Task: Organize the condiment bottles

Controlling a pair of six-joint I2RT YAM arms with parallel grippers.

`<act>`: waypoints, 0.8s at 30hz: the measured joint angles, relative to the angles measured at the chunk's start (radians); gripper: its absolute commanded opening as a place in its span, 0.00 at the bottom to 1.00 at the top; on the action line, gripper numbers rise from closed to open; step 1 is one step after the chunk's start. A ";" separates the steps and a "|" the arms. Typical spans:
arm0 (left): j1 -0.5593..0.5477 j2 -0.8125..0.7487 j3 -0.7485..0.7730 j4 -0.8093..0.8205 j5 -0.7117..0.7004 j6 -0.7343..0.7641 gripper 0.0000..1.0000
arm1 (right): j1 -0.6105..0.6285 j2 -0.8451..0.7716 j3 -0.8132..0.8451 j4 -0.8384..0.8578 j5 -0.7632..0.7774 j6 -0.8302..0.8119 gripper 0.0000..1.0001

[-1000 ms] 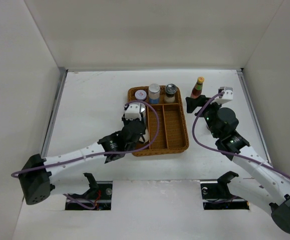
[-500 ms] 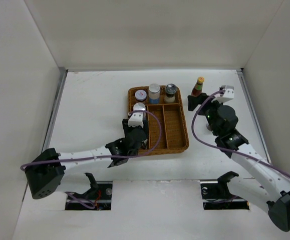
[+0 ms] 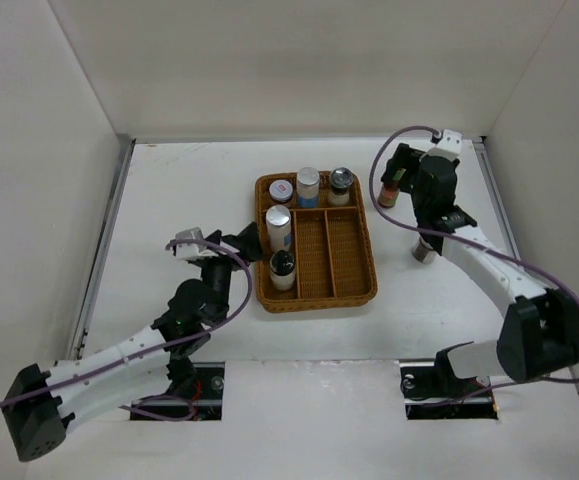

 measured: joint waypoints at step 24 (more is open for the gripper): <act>0.142 0.361 -0.178 0.310 0.027 -0.061 1.00 | -0.074 0.459 0.246 0.077 0.008 -0.099 0.28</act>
